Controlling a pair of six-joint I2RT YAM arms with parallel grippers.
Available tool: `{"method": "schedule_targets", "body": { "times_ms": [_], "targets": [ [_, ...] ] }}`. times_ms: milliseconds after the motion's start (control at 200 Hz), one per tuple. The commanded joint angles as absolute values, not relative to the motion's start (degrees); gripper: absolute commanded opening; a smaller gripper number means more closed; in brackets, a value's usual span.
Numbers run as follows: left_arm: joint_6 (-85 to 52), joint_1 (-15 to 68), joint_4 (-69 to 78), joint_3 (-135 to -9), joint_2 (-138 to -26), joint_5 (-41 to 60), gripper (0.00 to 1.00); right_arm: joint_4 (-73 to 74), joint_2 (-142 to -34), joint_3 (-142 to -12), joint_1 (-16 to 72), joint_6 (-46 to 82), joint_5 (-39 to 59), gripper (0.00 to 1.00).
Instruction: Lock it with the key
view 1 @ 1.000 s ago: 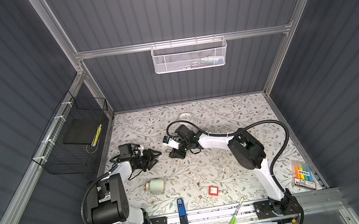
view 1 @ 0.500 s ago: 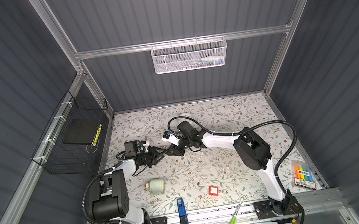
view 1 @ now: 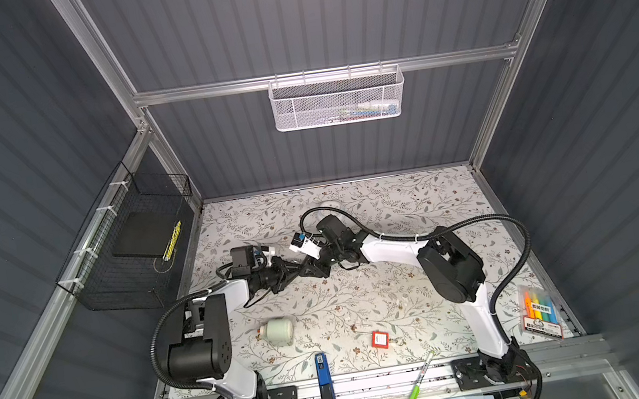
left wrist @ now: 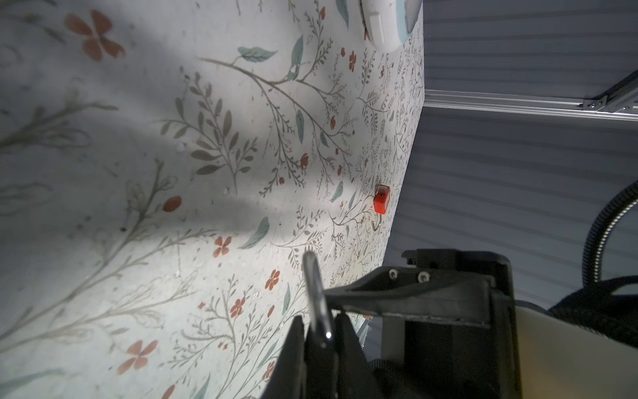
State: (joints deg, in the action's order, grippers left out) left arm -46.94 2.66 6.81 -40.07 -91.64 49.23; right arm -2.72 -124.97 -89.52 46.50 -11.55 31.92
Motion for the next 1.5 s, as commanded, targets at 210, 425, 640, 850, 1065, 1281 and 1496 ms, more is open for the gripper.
{"method": "schedule_targets", "body": {
  "times_ms": [210,425,640,850,1065,1281,1496],
  "targets": [
    [-47.94,2.90,8.72,-41.13,-90.95,48.95,0.00,-0.65,-121.79,-88.09,46.48,-9.65,33.39,0.59],
    [-49.17,2.90,16.45,-41.49,-86.33,47.41,0.00,23.03,-110.63,-71.28,41.49,7.73,31.73,0.75],
    [-58.78,2.98,42.67,-41.41,-84.98,49.71,0.00,34.74,-102.60,-62.47,34.93,34.22,30.26,0.72],
    [-77.41,2.99,76.05,-41.37,-90.56,48.90,0.00,49.59,-103.84,-60.76,34.19,52.48,35.12,0.68],
    [-84.50,3.78,85.62,-43.44,-94.29,47.74,0.00,63.67,-108.41,-62.09,35.07,63.00,33.40,0.57],
    [-86.21,3.78,87.54,-42.89,-95.09,47.47,0.00,62.39,-111.08,-66.32,36.43,63.51,34.66,0.57],
    [-86.28,3.78,87.54,-42.52,-94.92,47.53,0.00,61.12,-112.91,-70.06,37.32,63.28,36.14,0.56]
  ]
}}
